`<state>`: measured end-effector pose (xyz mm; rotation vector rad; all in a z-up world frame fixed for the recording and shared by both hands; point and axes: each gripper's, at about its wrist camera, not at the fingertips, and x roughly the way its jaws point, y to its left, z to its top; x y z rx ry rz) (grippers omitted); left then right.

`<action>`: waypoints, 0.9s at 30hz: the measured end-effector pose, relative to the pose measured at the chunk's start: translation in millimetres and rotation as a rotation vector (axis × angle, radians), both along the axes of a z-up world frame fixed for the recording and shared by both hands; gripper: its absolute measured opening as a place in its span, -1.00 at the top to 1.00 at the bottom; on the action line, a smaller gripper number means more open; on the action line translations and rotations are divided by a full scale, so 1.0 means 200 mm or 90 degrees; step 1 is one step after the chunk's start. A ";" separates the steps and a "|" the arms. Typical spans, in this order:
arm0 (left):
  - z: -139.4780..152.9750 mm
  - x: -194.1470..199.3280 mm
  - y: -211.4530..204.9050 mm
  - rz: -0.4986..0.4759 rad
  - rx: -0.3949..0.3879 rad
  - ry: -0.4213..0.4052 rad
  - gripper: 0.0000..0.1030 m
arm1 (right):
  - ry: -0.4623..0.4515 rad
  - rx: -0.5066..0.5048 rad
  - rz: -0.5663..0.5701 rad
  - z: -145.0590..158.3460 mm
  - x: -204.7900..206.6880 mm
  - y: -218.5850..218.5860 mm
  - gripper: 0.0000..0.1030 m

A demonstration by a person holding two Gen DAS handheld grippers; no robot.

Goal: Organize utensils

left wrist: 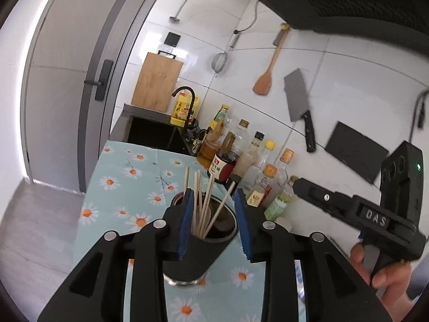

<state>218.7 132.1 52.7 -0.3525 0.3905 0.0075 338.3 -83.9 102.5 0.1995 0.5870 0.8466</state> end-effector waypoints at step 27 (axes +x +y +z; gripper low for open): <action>-0.06 -0.68 -0.65 0.062 0.120 0.142 -0.87 | -0.046 -0.114 0.066 -0.13 -0.60 -0.72 -0.90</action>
